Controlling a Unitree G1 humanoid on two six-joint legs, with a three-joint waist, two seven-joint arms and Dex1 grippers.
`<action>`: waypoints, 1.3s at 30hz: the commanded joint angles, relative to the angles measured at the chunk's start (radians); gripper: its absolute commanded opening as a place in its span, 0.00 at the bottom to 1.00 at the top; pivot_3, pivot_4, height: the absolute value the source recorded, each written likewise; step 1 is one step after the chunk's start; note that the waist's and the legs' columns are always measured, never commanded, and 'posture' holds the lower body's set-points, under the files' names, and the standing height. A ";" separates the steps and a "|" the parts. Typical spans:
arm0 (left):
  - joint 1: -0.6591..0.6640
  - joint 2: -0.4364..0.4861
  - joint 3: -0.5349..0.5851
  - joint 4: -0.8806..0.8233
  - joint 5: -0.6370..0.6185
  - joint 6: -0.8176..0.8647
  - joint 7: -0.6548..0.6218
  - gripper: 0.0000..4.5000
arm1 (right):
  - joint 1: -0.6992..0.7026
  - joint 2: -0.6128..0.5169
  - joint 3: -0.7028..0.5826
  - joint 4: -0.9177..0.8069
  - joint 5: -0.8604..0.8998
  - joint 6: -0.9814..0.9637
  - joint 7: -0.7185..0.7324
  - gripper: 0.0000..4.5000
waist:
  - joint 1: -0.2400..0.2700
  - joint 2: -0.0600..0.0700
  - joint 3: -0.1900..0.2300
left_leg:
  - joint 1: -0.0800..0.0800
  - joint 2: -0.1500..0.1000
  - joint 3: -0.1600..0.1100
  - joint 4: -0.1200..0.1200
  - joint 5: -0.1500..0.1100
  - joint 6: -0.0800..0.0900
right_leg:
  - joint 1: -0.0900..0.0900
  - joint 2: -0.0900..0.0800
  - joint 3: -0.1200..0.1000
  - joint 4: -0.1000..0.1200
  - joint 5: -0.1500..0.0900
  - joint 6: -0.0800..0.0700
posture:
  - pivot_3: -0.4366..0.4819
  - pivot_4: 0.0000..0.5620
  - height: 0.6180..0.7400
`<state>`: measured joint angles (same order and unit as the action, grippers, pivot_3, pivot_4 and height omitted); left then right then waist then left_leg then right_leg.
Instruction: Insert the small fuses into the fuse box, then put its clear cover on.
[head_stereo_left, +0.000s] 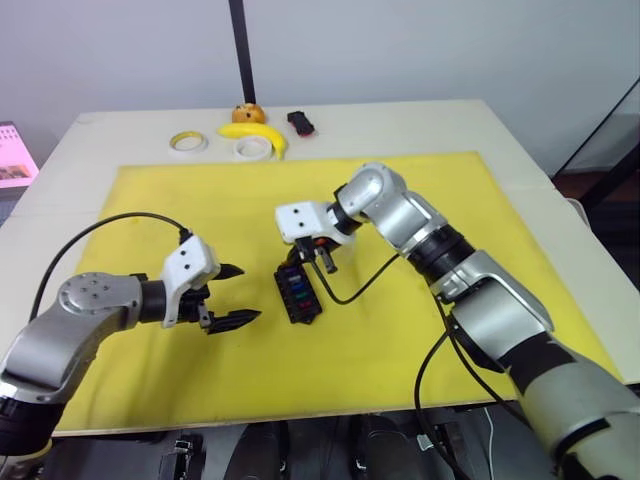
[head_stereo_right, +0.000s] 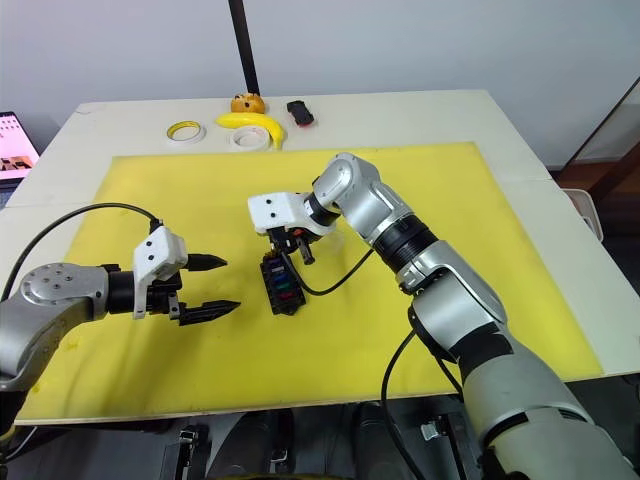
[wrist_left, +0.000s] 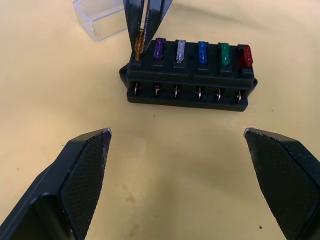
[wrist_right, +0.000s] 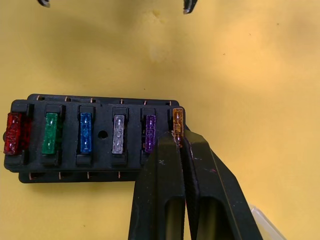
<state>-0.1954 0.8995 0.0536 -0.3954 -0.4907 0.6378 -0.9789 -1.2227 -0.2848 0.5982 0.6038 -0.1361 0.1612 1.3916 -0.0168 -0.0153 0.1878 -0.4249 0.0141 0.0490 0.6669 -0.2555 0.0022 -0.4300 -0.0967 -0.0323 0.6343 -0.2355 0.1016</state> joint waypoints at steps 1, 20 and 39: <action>-0.009 0.004 0.018 -0.015 0.002 -0.023 -0.002 0.99 | 0.012 0.003 -0.014 -0.045 -0.005 -0.012 0.017 0.00 | 0.000 0.000 0.000 | 0.000 0.000 0.000 0.000 0.000 0.000 | 0.000 0.000 0.000 0.000 0.000 0.000 | 0.48 0.27 1.00; -0.045 -0.001 0.001 0.012 0.006 -0.027 -0.009 0.99 | 0.030 -0.002 -0.038 -0.108 -0.022 -0.022 0.011 0.00 | 0.001 0.000 0.000 | 0.000 0.000 0.000 0.000 0.000 0.000 | 0.000 0.000 0.000 0.000 0.000 0.000 | 0.48 0.27 1.00; -0.012 -0.001 -0.010 -0.019 0.009 -0.028 -0.003 1.00 | 0.017 0.002 -0.048 -0.094 -0.038 -0.051 0.028 0.40 | 0.001 0.000 0.000 | 0.000 0.000 0.000 0.000 0.000 0.000 | 0.000 0.000 0.000 0.000 0.000 0.000 | 0.48 0.27 1.00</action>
<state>-0.2090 0.8930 0.0242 -0.3885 -0.4823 0.6228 -0.9825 -1.1944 -0.2769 0.5670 0.5490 -0.1819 0.1046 1.4036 -0.0161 -0.0153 0.1878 -0.4246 0.0141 0.0490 0.6669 -0.2554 0.0020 -0.4298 -0.0966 -0.0322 0.6343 -0.2355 0.1016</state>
